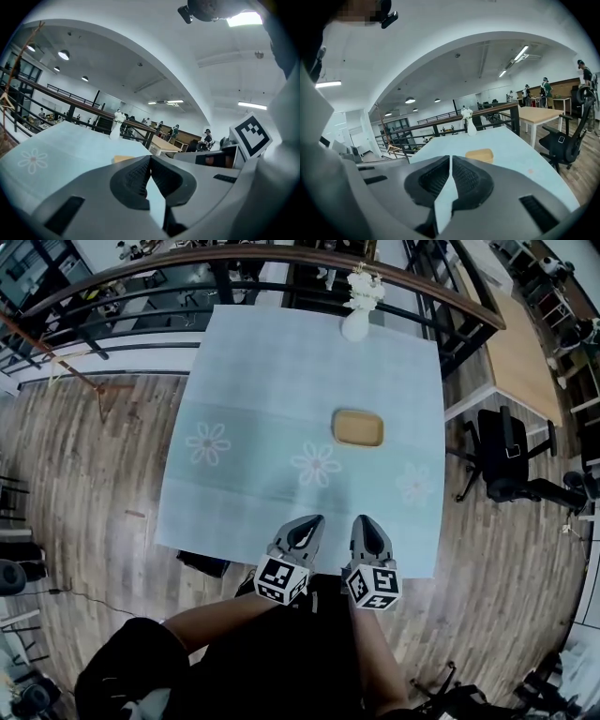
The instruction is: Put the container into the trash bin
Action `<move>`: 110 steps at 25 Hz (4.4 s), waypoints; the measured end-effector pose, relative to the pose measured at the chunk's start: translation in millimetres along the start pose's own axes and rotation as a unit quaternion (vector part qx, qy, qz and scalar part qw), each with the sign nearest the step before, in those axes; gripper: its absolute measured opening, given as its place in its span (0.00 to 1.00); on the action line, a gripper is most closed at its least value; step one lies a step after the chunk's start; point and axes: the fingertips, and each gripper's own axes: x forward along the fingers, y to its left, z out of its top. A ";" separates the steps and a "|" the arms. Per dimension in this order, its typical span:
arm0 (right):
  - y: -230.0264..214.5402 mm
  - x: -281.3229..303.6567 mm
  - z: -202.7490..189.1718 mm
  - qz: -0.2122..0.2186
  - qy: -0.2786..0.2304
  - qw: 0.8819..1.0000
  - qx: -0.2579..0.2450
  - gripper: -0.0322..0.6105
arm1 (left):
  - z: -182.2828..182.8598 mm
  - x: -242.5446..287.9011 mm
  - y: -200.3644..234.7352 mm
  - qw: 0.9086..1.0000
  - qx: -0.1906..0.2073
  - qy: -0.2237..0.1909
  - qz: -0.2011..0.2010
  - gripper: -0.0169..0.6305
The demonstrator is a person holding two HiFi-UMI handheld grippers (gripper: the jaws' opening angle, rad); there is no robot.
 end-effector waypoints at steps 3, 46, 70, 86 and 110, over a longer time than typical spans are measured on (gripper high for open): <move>-25.7 21.6 2.9 -0.009 0.009 1.000 -0.001 0.11 | 1.8 24.1 3.3 1.000 -0.004 -0.005 -0.001 0.05; -238.2 294.2 -82.1 -0.041 0.191 0.979 0.064 0.19 | -22.2 201.4 96.6 0.988 -0.034 0.041 0.148 0.05; -172.0 168.5 -50.3 -0.043 0.154 0.985 0.061 0.12 | 4.6 89.2 70.6 0.990 -0.023 0.006 0.138 0.05; -72.5 41.0 -115.8 -0.036 0.153 0.984 0.082 0.12 | -35.9 -35.2 13.2 0.993 0.012 0.005 0.119 0.05; -3.7 -86.6 -172.5 0.098 0.184 0.977 0.042 0.12 | -90.7 -169.6 -79.6 0.961 0.036 -0.013 0.274 0.05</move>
